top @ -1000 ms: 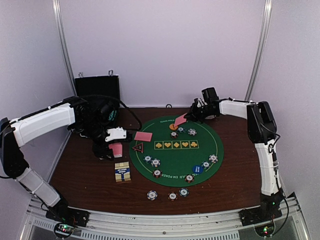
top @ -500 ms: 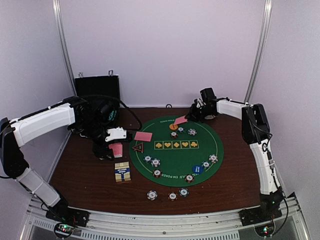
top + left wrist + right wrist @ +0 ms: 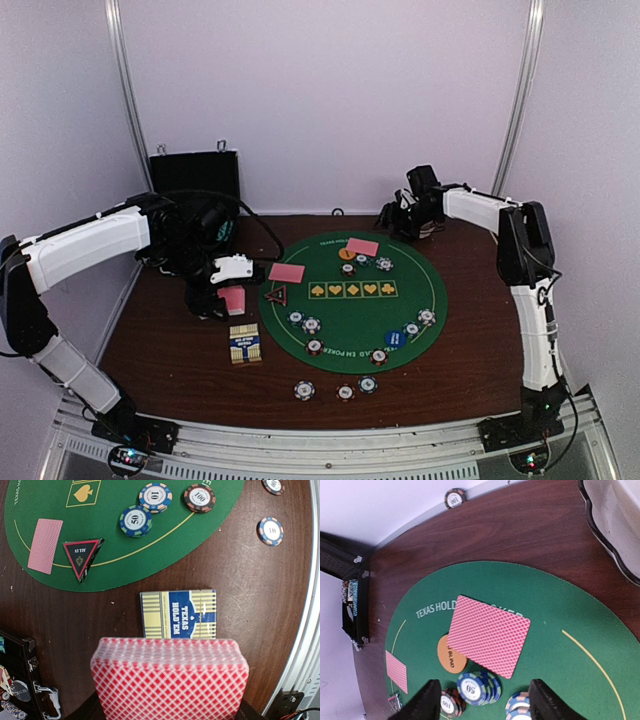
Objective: Distribute texas hold em gaming equipment
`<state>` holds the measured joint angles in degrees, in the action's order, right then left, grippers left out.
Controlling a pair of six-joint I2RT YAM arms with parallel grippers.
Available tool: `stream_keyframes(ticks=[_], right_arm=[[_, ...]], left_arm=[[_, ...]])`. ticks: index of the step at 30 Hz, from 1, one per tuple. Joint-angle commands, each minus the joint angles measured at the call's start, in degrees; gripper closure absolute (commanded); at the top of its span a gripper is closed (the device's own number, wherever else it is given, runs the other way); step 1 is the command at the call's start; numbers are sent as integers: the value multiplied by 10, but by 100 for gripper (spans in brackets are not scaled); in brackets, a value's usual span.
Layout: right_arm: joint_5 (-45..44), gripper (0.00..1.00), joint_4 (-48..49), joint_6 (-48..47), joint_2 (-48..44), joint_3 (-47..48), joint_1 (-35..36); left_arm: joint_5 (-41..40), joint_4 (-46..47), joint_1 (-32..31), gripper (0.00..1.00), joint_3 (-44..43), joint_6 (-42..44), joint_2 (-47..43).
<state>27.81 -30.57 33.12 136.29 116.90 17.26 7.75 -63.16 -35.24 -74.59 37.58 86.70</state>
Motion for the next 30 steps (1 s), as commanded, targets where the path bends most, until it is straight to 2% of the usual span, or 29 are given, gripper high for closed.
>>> stream_keyframes(ticks=[1, 4, 6, 10, 17, 23, 30], right_arm=[[5, 31, 24, -9, -114, -71, 24], [34, 21, 74, 12, -179, -154, 64], [50, 18, 108, 35, -217, -206, 96], [78, 15, 201, 105, -286, -325, 157], [103, 14, 363, 219, -340, -453, 243], [105, 15, 427, 253, -333, -471, 306], [117, 16, 516, 307, -280, -452, 341]], left_arm=[[13, -1, 4, 100, -13, -2, -6], [16, 0, 4, 100, -17, -6, -6], [19, 0, 4, 100, -21, -8, -4], [25, 1, 4, 100, -26, -16, -1], [27, 6, 4, 100, -29, -25, 0], [33, 6, 4, 100, -37, -33, 4], [44, 7, 4, 100, -53, -51, 13]])
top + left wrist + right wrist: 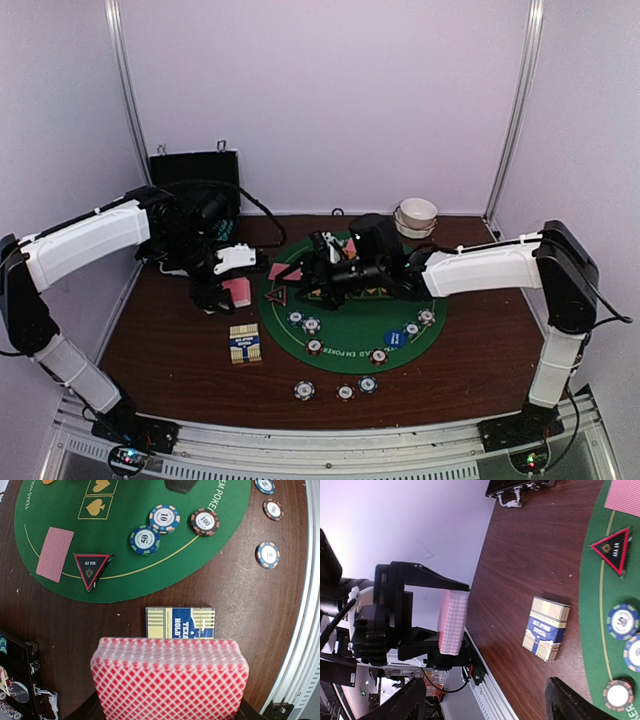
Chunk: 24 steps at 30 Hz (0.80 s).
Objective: Distribute texas hold em gaming equipment
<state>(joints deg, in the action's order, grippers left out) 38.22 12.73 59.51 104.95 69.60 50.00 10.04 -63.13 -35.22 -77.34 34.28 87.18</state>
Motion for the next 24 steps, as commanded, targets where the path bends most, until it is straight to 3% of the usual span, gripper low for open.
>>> stream_keyframes(ticks=[1, 24], right_arm=[[14, 16, 89, 46, 40, 25, 17], [38, 19, 160, 95, 149, 117, 45]], left_arm=[[24, 7, 4, 100, -28, -19, 10], [39, 7, 4, 100, -51, -32, 20]])
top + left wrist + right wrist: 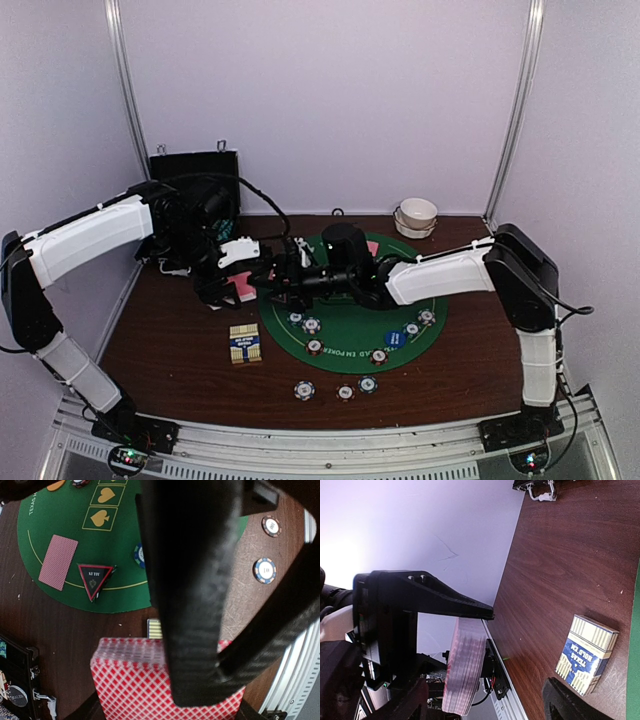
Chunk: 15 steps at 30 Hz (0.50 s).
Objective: Distribute texas hold em gaming equipment
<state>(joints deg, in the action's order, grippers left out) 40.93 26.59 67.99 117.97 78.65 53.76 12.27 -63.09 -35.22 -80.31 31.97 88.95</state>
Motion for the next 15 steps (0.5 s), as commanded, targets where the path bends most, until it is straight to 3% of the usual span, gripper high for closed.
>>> stream_keyframes(ticks=[1, 15], right_arm=[[11, 19, 23, 11, 23, 30, 8], [5, 20, -23, 5, 70, 100, 17]], left_arm=[[18, 7, 4, 100, -21, -9, 3], [19, 7, 4, 100, -16, -6, 2]])
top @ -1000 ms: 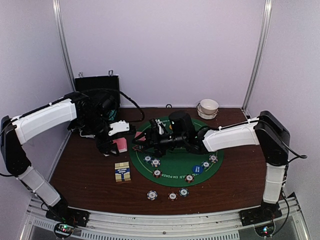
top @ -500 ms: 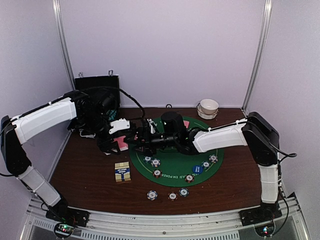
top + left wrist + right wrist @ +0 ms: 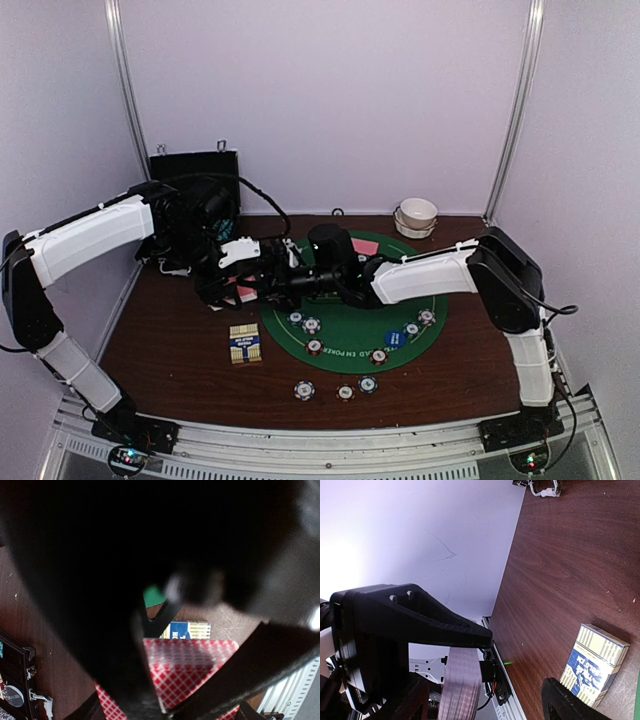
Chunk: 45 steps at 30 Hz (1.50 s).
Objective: Distribute texas hold em gaming equipment
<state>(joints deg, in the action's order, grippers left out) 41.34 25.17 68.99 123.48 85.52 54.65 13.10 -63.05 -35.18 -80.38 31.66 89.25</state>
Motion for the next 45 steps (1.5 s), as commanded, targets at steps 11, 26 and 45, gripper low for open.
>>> stream_keyframes(ticks=[11, 26, 45], right_arm=[[16, 24, -70, -30, 29, 55, 6], [9, 40, -129, -74, -23, 3, -20], [35, 86, -33, 10, -79, -45, -28]], left_arm=[[5, 6, 3, 100, -12, 2, -2], [1, 7, 3, 100, -7, 6, -9], [-11, 10, 3, 100, -2, 12, -3]])
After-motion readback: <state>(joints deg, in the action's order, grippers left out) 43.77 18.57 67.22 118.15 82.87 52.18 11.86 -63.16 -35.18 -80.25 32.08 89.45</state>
